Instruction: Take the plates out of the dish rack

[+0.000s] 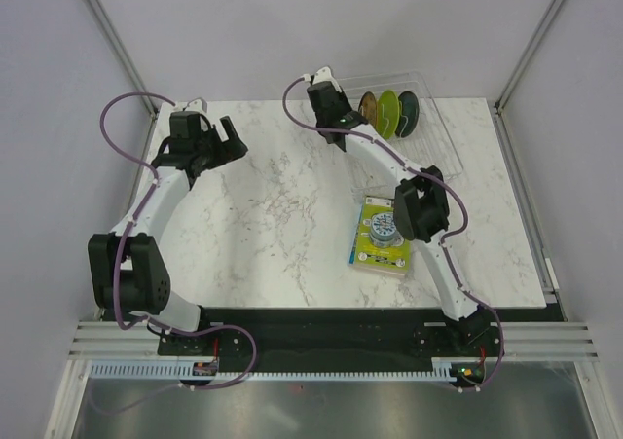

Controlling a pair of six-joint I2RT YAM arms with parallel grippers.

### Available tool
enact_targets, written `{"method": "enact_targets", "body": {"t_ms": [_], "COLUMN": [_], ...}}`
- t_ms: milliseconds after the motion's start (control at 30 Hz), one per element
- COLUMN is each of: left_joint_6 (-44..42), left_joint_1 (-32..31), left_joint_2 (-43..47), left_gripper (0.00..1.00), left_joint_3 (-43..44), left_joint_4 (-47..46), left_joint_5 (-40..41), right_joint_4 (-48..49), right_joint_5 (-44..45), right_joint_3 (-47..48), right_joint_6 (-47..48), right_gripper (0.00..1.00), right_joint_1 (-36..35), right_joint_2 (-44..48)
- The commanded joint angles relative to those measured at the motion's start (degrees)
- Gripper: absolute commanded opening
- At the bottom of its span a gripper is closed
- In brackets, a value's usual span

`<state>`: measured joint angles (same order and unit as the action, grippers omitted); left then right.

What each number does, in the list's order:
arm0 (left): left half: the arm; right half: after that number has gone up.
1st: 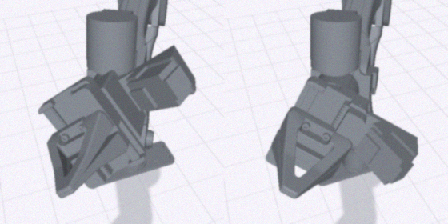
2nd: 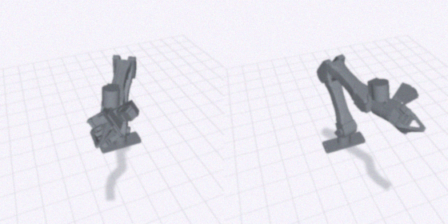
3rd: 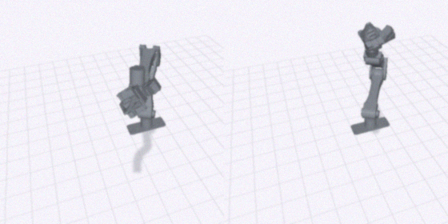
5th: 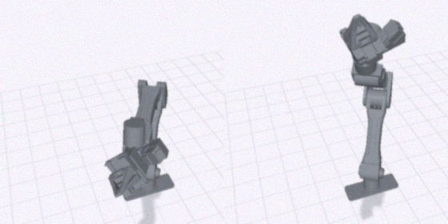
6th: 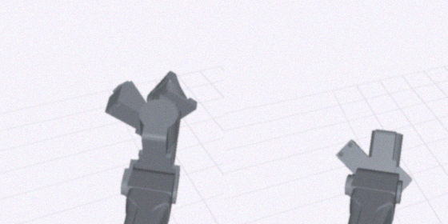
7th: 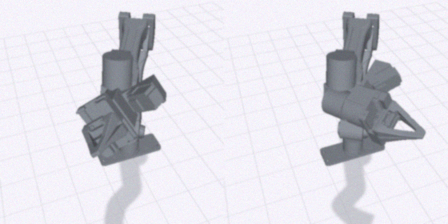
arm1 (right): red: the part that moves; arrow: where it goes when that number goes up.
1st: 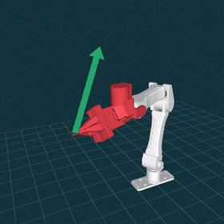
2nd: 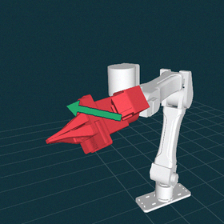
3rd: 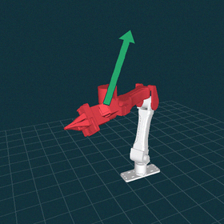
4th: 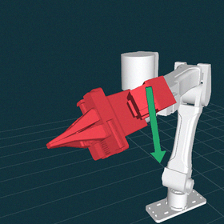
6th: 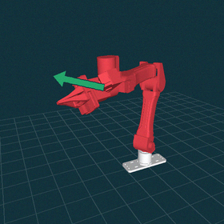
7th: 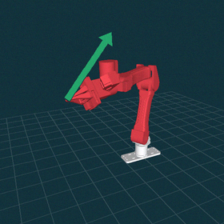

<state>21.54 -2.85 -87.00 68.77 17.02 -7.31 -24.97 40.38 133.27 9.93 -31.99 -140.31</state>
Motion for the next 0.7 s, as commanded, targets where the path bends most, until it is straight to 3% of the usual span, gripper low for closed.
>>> {"method": "enact_targets", "body": {"t_ms": [0, 267, 433, 667], "left_joint_6": [-2.38, -2.03, 0.33, 10.36], "left_joint_1": [0.30, 0.30, 0.30, 0.30], "left_joint_2": [2.36, 4.03, 5.26, 7.11], "left_gripper": [1.00, 1.00, 1.00, 1.00], "left_joint_3": [-0.57, -0.39, -2.76, -10.93], "left_joint_4": [-1.64, -1.63, -5.66, -24.29], "left_joint_5": [1.16, -2.69, -10.78, -26.68], "right_joint_4": [12.22, 14.60, 3.65, -1.93], "right_joint_5": [13.05, 15.52, -0.19, -26.02], "right_joint_3": [-0.82, -7.14, -11.98, -22.87], "right_joint_6": [7.38, 6.16, -5.61, -21.43], "right_gripper": [0.00, 0.00, 0.00, 0.00], "right_joint_1": [-2.64, -2.82, -2.99, -3.08], "right_joint_2": [6.54, 17.25, 28.94, 39.23]}}
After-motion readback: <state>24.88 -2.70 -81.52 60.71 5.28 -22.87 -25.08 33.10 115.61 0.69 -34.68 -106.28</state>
